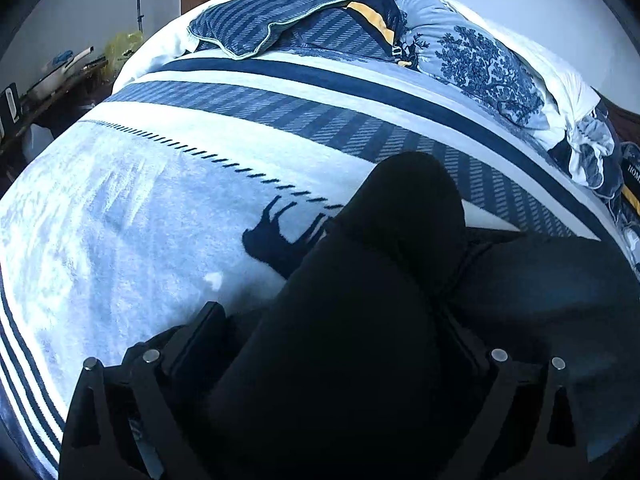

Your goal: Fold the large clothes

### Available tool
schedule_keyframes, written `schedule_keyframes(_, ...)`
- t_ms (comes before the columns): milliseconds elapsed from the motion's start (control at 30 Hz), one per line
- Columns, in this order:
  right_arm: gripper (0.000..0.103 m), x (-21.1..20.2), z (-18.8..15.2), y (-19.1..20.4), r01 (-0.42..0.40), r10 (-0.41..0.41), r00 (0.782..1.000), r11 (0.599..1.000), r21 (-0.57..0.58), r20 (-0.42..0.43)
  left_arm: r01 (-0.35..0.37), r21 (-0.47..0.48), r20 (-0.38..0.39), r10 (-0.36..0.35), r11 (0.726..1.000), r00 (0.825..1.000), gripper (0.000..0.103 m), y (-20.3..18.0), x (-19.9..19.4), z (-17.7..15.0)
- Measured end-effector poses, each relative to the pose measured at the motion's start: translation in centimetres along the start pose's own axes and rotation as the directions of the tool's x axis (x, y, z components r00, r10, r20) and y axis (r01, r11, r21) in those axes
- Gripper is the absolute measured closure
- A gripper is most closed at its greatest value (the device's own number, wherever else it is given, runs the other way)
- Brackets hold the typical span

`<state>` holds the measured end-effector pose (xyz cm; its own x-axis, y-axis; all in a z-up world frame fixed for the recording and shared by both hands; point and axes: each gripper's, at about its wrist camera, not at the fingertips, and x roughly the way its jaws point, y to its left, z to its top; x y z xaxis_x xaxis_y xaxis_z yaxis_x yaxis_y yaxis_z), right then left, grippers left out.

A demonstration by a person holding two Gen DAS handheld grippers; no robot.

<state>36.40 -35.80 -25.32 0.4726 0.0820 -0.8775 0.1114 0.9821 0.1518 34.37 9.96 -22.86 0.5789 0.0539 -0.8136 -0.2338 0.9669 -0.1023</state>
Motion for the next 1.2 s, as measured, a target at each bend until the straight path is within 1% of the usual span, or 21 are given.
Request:
schedule_keyframes(133, 0.026, -0.9, -1.9, -0.7, 0.005, -0.005, 1.000, 1.000, -0.015, -0.002, -0.015, 0.003, 0.018, 0.015, 1.000, 1.000, 0.003, -0.1, -0.1, -1.2)
schedule_keyframes(267, 0.026, -1.3, -3.0, -1.0, 0.011, -0.011, 1.000, 1.000, -0.009, 0.005, -0.035, 0.005, 0.024, 0.035, 0.999, 0.999, 0.002, -0.3, -0.1, -1.4)
schedule_keyframes(333, 0.026, -1.2, -2.8, -1.1, 0.008, -0.008, 1.000, 1.000, -0.007, 0.006, -0.034, 0.003, 0.021, 0.033, 0.999, 0.999, 0.001, -0.4, 0.3, -1.1)
schedule_keyframes(400, 0.026, -0.4, -1.7, -0.6, 0.000, 0.000, 1.000, 1.000, -0.009, 0.010, -0.028, -0.001, 0.021, 0.028, 1.000, 0.999, 0.000, -0.4, 0.5, -1.0)
schedule_keyframes(467, 0.025, -0.3, -1.6, -0.8, -0.008, 0.008, 1.000, 1.000, -0.018, 0.025, -0.022, -0.009, 0.031, 0.022, 1.000, 0.999, 0.000, -0.3, 0.6, -1.0)
schedule_keyframes(500, 0.025, 0.3, -1.0, -0.4, -0.010, 0.011, 1.000, 1.000, -0.021, 0.029, -0.023, -0.011, 0.037, 0.023, 1.000, 0.999, 0.000, -0.3, 0.7, -1.0)
schedule_keyframes(600, 0.025, 0.7, -1.1, -0.2, -0.010, 0.011, 0.999, 1.000, -0.017, 0.042, -0.037, -0.011, 0.046, 0.037, 0.999, 0.998, 0.000, -0.5, 0.6, -1.2)
schedule_keyframes(667, 0.025, 0.6, -1.4, 0.1, 0.005, -0.004, 0.999, 1.000, -0.027, 0.041, -0.042, -0.006, 0.030, 0.042, 0.999, 0.999, 0.000, -0.5, 0.5, -1.2)
schedule_keyframes(700, 0.025, 0.5, -1.5, 0.1, 0.009, -0.008, 0.999, 0.999, -0.035, 0.032, -0.037, 0.002, -0.001, 0.037, 0.999, 0.999, 0.000, -0.4, 0.4, -1.1)
schedule_keyframes(767, 0.025, -0.1, -1.3, 0.0, 0.004, -0.004, 1.000, 0.998, -0.056, -0.002, -0.022, 0.000, -0.057, 0.022, 1.000, 0.998, 0.000, 0.3, -0.7, -0.9)
schedule_keyframes(800, 0.025, -1.1, -1.3, -0.3, 0.031, -0.031, 1.000, 0.999, -0.042, -0.004, -0.004, -0.029, -0.052, 0.002, 1.000, 0.999, 0.000, 1.2, -2.2, -1.0)
schedule_keyframes(833, 0.024, -2.6, -1.4, -0.9, 0.051, -0.051, 0.999, 0.999, -0.006, 0.004, 0.012, -0.055, -0.019, -0.013, 0.998, 1.000, 0.000, 2.0, -4.0, -1.3)
schedule_keyframes(867, 0.024, -4.5, -1.9, -1.7, 0.038, -0.038, 0.999, 0.999, 0.036, 0.015, 0.026, -0.075, 0.035, -0.024, 0.997, 0.999, 0.000, 2.9, -6.3, -1.9)
schedule_keyframes(900, 0.023, -6.8, -2.9, -2.5, -0.015, 0.013, 0.999, 0.997, 0.077, 0.031, 0.043, -0.079, 0.085, -0.036, 0.996, 0.996, 0.000, 3.9, -8.7, -2.6)
schedule_keyframes(933, 0.023, -8.9, -4.1, -3.2, -0.074, 0.069, 0.996, 0.992, 0.106, 0.051, 0.048, -0.082, 0.108, -0.039, 0.995, 0.993, 0.000, 4.6, -10.3, -3.2)
schedule_keyframes(967, 0.021, -10.7, -5.3, -3.8, -0.107, 0.100, 0.993, 0.986, 0.125, 0.066, 0.036, -0.095, 0.105, -0.026, 0.995, 0.994, 0.000, 5.7, -12.2, -4.1)
schedule_keyframes(1000, 0.021, -12.3, -6.8, -4.3, -0.119, 0.110, 0.991, 0.984, 0.131, 0.077, 0.040, -0.108, 0.097, -0.029, 0.993, 0.995, 0.000, 6.4, -13.3, -4.8)
schedule_keyframes(1067, 0.021, -14.5, -9.9, -5.5, -0.107, 0.096, 0.992, 0.984, 0.145, 0.080, 0.067, -0.149, 0.075, -0.056, 0.986, 0.996, 0.000, 8.5, -15.2, -7.3)
schedule_keyframes(1133, 0.021, -15.6, -13.2, -6.7, -0.125, 0.113, 0.990, 0.977, 0.171, 0.082, 0.063, -0.171, 0.034, -0.058, 0.983, 0.998, 0.000, 9.6, -15.9, -9.3)
schedule_keyframes(1167, 0.021, -15.8, -15.1, -7.2, -0.134, 0.122, 0.990, 0.973, 0.186, 0.078, 0.060, -0.178, 0.011, -0.058, 0.982, 0.998, 0.000, 10.3, -16.1, -10.8)
schedule_keyframes(1200, 0.021, -16.0, -16.9, -7.8, -0.135, 0.121, 0.989, 0.969, 0.209, 0.080, 0.052, -0.173, -0.008, -0.054, 0.984, 0.999, 0.000, 10.7, -16.2, -11.8)
